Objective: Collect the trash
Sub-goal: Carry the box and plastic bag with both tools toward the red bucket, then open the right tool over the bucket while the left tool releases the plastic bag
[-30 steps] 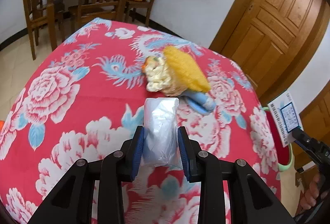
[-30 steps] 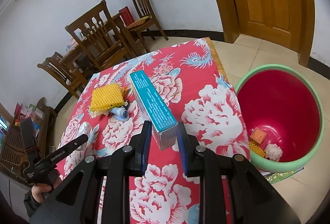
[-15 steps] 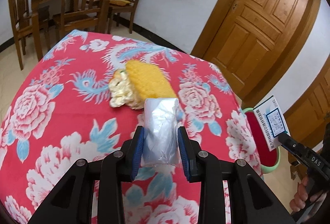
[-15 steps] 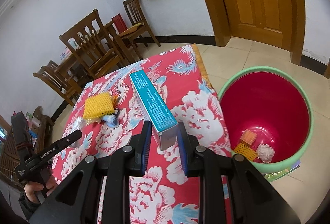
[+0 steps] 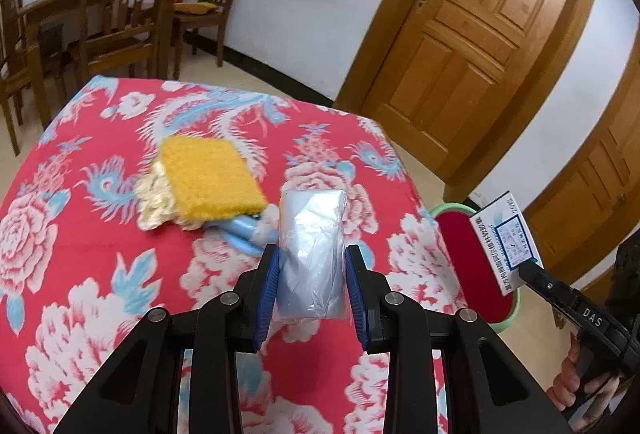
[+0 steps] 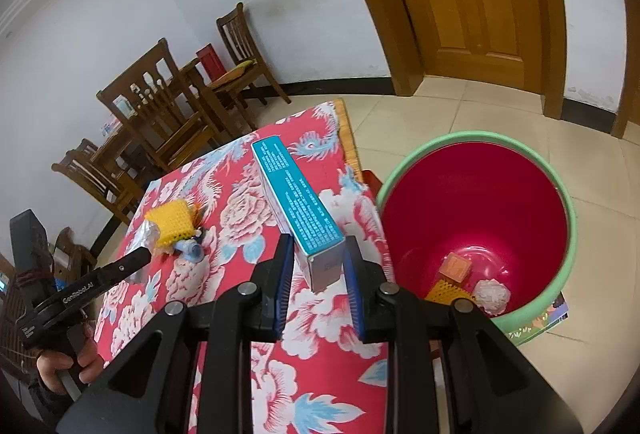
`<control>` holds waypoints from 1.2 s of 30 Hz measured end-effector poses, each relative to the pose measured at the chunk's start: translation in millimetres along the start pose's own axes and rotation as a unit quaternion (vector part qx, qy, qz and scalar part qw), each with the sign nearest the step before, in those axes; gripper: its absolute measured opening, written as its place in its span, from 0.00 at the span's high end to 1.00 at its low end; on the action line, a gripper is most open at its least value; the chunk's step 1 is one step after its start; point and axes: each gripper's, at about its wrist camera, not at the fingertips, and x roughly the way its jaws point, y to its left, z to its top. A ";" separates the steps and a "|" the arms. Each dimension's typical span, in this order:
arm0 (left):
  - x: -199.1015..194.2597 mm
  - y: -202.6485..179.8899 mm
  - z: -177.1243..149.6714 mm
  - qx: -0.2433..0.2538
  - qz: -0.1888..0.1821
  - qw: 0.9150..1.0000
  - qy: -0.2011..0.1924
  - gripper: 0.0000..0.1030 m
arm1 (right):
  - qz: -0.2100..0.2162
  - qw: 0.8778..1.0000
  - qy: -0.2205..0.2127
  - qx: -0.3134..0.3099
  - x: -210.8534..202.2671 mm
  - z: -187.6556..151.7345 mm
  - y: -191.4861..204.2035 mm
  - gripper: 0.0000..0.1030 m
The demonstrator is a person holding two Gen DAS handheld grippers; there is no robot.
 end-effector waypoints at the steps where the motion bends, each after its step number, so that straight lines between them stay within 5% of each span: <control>1: 1.3 -3.7 1.0 0.003 -0.002 1.000 0.000 0.68 | -0.002 1.000 -0.001 0.003 -1.0 0.5 -2.9 0.73; 36: 80.8 -132.2 7.7 0.107 -0.074 0.990 0.061 0.68 | -0.091 0.993 -0.006 0.079 2.4 2.5 -102.4 0.75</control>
